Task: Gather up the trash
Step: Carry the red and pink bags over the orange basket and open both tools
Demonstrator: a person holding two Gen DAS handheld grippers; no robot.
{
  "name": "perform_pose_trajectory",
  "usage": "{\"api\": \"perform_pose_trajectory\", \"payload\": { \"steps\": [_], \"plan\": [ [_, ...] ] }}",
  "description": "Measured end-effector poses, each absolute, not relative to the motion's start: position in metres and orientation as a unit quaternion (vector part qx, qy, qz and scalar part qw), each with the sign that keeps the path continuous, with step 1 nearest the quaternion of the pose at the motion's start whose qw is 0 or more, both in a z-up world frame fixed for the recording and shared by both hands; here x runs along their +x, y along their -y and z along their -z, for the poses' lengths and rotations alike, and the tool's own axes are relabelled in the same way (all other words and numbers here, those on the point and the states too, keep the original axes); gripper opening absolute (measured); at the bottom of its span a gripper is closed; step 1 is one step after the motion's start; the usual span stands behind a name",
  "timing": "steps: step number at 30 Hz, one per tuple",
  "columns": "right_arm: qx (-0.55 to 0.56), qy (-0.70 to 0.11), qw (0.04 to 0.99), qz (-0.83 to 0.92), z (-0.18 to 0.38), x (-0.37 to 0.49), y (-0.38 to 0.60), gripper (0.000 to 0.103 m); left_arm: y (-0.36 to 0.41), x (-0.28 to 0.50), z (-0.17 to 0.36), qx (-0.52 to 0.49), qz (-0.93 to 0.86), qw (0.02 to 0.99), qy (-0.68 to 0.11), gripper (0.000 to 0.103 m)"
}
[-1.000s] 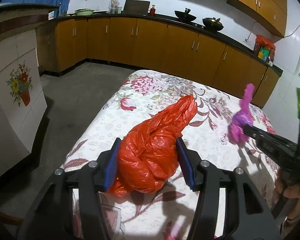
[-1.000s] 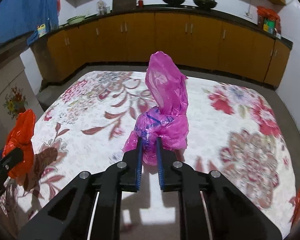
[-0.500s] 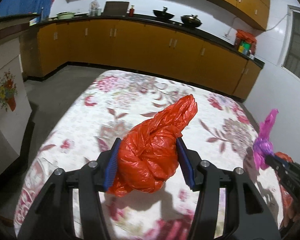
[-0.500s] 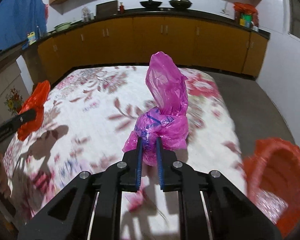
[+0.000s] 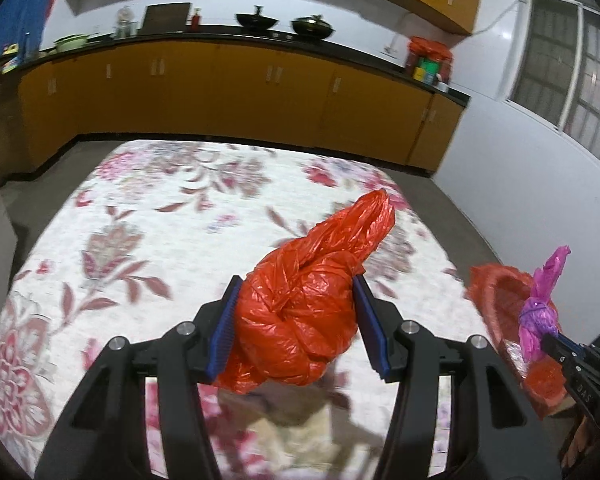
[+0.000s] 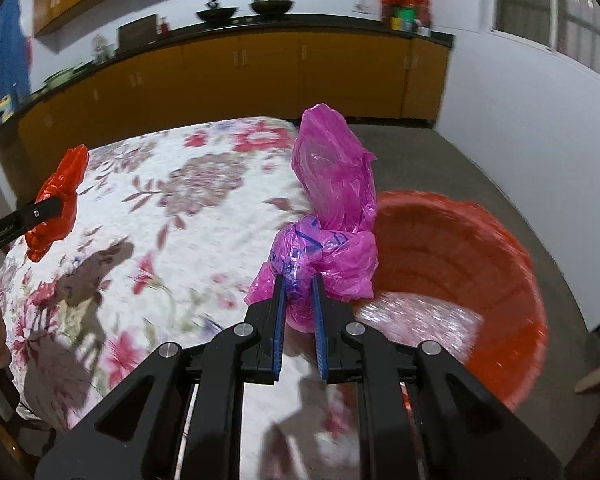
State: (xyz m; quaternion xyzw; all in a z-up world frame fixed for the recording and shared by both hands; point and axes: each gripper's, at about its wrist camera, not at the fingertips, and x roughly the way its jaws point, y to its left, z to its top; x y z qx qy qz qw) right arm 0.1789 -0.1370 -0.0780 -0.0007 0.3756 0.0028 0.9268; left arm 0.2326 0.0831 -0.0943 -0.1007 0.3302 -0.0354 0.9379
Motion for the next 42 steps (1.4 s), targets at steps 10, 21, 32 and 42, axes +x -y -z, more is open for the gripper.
{"api": "perform_pose_trajectory", "payload": {
  "steps": [10, 21, 32, 42],
  "plan": [
    [0.036, -0.363, 0.930, 0.052, 0.073, 0.153, 0.192, 0.013, -0.003, 0.230, 0.091, -0.086, 0.112, 0.930, -0.338, 0.054],
    [0.069, -0.346, 0.932, 0.088, 0.070, 0.139, 0.241, 0.013, 0.078, 0.233, 0.091, -0.080, 0.189, 0.913, -0.352, 0.053],
    [0.106, -0.328, 0.933, 0.102, 0.067, 0.136, 0.283, 0.013, 0.152, 0.245, 0.098, -0.072, 0.259, 0.888, -0.372, 0.053],
    [0.116, -0.317, 0.937, 0.093, 0.065, 0.142, 0.294, 0.014, 0.180, 0.254, 0.109, -0.069, 0.277, 0.877, -0.387, 0.053]
  ]
}}
